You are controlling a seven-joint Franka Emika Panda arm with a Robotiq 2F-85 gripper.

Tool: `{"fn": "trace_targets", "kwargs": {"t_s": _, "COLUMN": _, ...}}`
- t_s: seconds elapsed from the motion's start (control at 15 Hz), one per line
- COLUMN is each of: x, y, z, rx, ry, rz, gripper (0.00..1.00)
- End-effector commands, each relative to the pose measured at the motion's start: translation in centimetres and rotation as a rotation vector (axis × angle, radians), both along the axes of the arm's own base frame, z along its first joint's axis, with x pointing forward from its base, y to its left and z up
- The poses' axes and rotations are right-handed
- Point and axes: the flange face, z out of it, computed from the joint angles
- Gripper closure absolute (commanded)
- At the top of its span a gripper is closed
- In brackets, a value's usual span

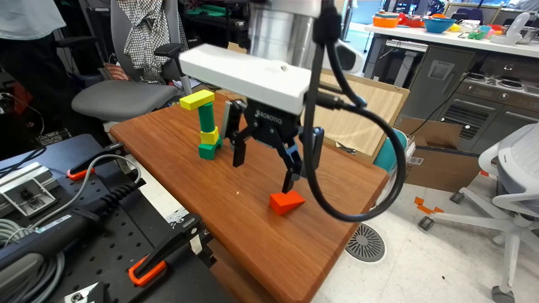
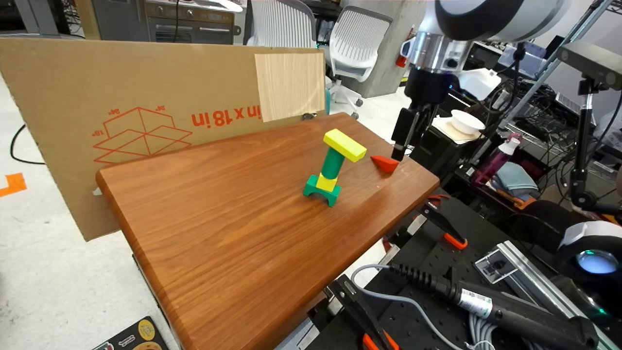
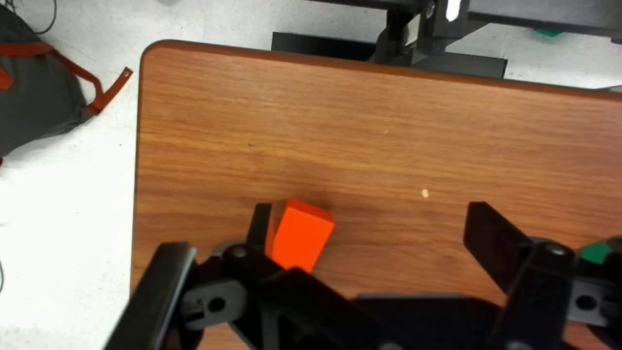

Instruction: Remove the orange block from the top of the stack and put it on the table

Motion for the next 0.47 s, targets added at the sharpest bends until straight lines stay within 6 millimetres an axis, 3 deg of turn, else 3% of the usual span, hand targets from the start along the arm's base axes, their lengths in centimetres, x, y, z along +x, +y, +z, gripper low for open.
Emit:
{"fn": "trace_targets", "kwargs": {"t_s": 0.0, "x": -3.9, "y": 2.6, "z": 6.1, "rx": -0.056, "ry": -0.081, "rz": 0.029, "gripper": 0.0}}
{"fn": "trace_targets", "kwargs": {"t_s": 0.13, "x": -5.2, "y": 3.8, "z": 8.4, "rx": -0.066, "ry": -0.094, "rz": 0.031, "gripper": 0.0}}
{"fn": "trace_targets", "kwargs": {"t_s": 0.2, "x": -2.8, "y": 2.6, "z": 6.0, "rx": -0.046, "ry": -0.073, "rz": 0.028, "gripper": 0.0}}
{"fn": "trace_targets", "kwargs": {"t_s": 0.4, "x": -4.4, "y": 3.7, "z": 8.2, "rx": -0.049, "ry": -0.105, "rz": 0.03, "gripper": 0.0}}
